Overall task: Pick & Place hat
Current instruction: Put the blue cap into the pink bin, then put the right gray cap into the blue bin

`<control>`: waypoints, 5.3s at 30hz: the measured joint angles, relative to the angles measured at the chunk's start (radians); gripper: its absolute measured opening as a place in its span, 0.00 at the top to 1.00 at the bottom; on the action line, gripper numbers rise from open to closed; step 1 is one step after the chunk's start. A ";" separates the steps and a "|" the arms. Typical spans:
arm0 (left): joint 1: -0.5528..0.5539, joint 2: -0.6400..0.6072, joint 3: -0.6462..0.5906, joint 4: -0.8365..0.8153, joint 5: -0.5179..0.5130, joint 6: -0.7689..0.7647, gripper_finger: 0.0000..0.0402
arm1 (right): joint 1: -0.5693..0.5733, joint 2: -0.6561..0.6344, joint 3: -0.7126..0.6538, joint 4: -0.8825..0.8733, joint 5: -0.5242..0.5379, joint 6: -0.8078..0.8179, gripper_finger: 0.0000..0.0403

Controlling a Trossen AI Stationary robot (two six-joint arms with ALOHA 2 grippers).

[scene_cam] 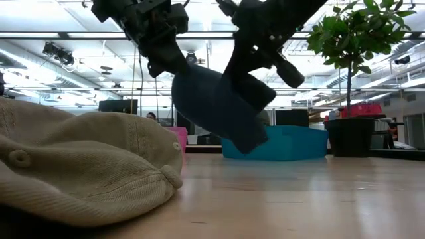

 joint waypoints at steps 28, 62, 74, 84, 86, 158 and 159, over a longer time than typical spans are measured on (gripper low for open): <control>0.328 -0.452 -0.001 -0.335 -0.004 -0.224 0.97 | -0.028 -0.002 0.001 0.008 0.470 0.347 0.49; 0.636 -0.499 -0.365 -0.247 0.224 -0.357 0.91 | -0.027 -0.001 0.001 -0.018 0.380 0.423 0.48; 0.696 -0.432 -0.367 -0.267 0.173 -0.257 0.68 | -0.027 -0.001 0.001 -0.019 0.380 0.415 0.48; 0.794 -0.453 -0.287 -0.450 0.163 -0.113 0.56 | -0.027 -0.001 0.001 -0.019 0.379 0.415 0.48; 0.803 -0.453 -0.252 -0.458 0.142 -0.077 0.56 | -0.027 -0.001 0.001 -0.019 0.379 0.415 0.48; 0.485 -0.184 -0.157 0.011 0.096 0.206 0.67 | 0.476 -0.248 0.000 -0.928 -0.770 2.221 0.51; 0.480 -0.184 -0.157 0.024 0.097 0.205 0.67 | 0.496 -0.239 0.000 -0.930 -0.795 2.254 0.51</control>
